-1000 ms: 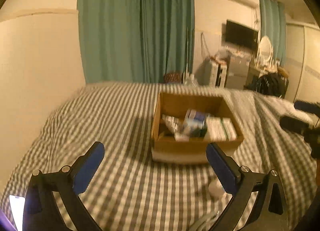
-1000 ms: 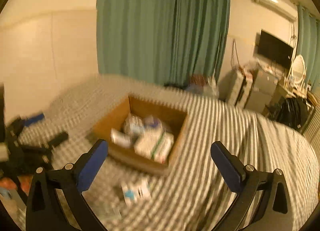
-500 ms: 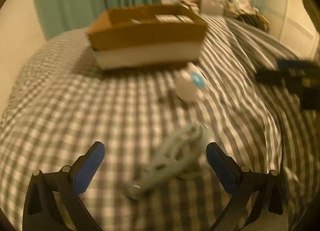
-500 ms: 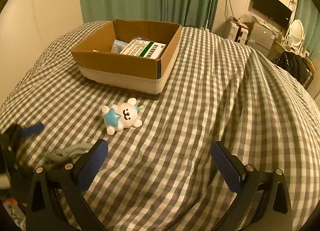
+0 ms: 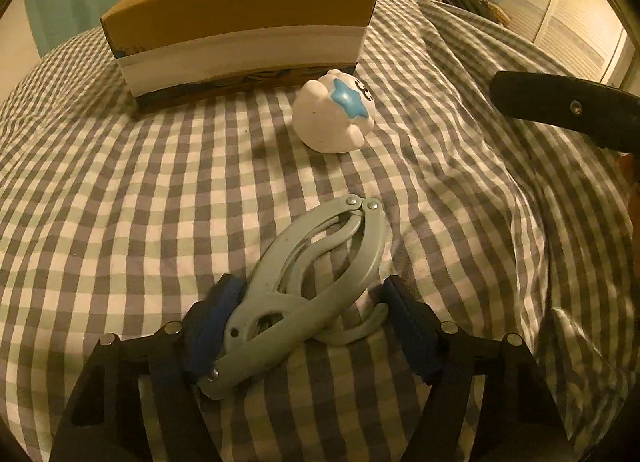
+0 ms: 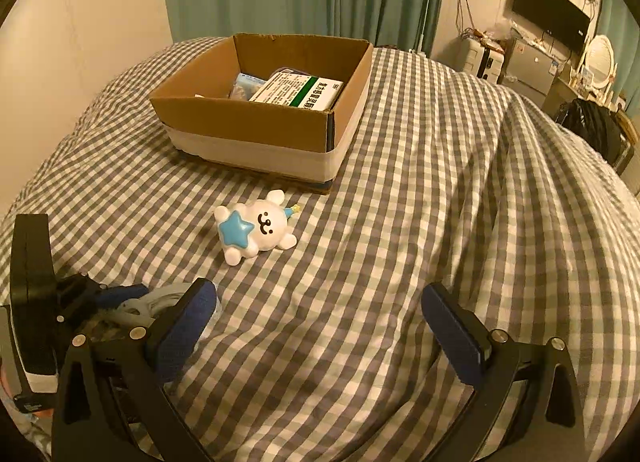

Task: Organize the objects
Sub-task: 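Grasp the pale blue plastic clip with the left tool, then grasp the white bear toy with the right tool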

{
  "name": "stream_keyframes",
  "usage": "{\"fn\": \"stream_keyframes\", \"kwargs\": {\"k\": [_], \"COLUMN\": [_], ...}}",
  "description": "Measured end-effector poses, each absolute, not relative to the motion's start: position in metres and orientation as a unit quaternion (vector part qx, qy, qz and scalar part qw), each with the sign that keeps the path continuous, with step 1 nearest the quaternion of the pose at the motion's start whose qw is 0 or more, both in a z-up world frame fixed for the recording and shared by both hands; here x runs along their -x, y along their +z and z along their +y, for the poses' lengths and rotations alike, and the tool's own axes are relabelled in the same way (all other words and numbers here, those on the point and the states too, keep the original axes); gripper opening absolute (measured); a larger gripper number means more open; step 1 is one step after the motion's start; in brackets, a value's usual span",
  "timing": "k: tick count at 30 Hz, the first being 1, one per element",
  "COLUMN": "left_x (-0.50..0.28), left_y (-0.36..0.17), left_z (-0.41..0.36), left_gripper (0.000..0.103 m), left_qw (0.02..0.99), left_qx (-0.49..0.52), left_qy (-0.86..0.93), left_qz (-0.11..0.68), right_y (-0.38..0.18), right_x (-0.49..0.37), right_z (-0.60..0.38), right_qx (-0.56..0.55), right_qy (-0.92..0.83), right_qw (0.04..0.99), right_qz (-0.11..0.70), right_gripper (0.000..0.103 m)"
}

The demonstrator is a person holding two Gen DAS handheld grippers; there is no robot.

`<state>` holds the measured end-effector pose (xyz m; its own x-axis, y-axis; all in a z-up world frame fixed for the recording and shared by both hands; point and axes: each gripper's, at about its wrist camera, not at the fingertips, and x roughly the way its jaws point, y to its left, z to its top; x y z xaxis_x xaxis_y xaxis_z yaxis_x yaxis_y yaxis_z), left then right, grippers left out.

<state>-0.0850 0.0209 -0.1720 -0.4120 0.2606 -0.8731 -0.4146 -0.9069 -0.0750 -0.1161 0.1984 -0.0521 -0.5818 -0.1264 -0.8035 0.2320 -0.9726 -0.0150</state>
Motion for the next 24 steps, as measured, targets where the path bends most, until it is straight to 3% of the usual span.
{"fn": "stream_keyframes", "kwargs": {"k": [11,24], "left_x": [0.091,0.109], "left_y": [-0.137,-0.11], "left_z": [-0.005,-0.049], "left_gripper": [0.073,0.073], "left_qw": [0.197,0.091], "left_qx": [0.469,0.419], "left_qy": [0.861,0.903], "left_qz": [0.004,-0.018], "right_y": [-0.051,-0.067], "right_x": [0.119,0.13], "right_z": [0.2,0.169], "right_qx": [-0.44,-0.438], "right_qy": [-0.892,-0.887], "right_qw": [0.095,0.124], "right_qz": [0.051,0.075], "right_gripper": [0.103,0.103]}}
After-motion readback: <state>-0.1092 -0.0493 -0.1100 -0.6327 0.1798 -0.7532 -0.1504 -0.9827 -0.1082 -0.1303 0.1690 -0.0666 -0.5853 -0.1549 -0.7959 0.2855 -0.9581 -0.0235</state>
